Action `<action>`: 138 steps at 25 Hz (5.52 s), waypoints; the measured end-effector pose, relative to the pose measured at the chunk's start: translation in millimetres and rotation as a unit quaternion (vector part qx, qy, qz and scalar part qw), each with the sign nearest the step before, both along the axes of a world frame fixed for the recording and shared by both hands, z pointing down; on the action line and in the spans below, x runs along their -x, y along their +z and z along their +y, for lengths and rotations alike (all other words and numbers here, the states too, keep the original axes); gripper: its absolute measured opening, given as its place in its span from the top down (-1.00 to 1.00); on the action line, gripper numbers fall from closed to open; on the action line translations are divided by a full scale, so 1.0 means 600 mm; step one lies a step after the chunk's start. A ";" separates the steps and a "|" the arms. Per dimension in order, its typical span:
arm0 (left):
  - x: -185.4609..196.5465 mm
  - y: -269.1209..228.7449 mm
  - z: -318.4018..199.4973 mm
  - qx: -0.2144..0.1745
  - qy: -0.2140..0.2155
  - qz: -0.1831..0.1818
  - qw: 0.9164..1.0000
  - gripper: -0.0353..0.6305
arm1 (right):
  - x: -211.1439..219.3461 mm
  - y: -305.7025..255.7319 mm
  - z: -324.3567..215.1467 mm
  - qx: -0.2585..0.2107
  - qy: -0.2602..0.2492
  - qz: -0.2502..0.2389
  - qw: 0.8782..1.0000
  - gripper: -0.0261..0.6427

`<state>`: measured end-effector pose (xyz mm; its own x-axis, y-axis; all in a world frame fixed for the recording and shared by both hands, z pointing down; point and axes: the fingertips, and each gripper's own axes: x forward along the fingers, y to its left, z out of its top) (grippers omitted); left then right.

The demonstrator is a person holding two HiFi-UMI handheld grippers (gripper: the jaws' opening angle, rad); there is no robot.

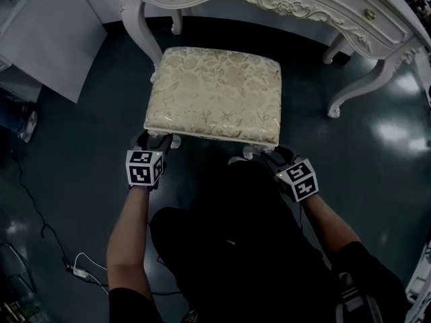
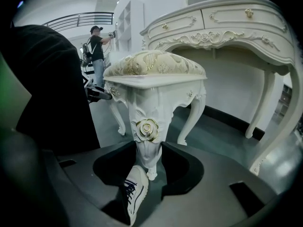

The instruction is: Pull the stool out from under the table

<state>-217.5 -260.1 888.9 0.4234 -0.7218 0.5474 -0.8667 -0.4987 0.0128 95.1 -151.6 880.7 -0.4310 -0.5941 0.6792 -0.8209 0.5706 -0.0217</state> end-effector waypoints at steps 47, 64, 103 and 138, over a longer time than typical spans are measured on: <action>-0.125 -0.439 0.073 -0.030 -0.069 0.072 0.995 0.87 | 0.182 -0.436 -0.163 -0.004 -0.150 -0.071 0.986 0.84; -0.151 -0.852 0.299 0.006 -0.033 0.073 0.997 0.87 | 0.183 -0.869 0.004 -0.034 -0.086 -0.099 0.991 0.84; -0.514 -1.162 0.524 -0.006 0.004 0.090 0.996 0.87 | -0.085 -1.177 0.318 -0.051 -0.159 -0.161 0.973 0.84; -0.642 -1.154 0.583 -0.009 -0.023 0.099 0.995 0.87 | -0.201 -1.157 0.384 -0.024 -0.192 -0.180 0.964 0.84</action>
<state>168.0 89.7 196.7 0.4879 -0.7518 0.4436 -0.8700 -0.4604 0.1766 215.5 78.9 186.5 -0.8280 -0.3704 0.4211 -0.4929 0.8387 -0.2315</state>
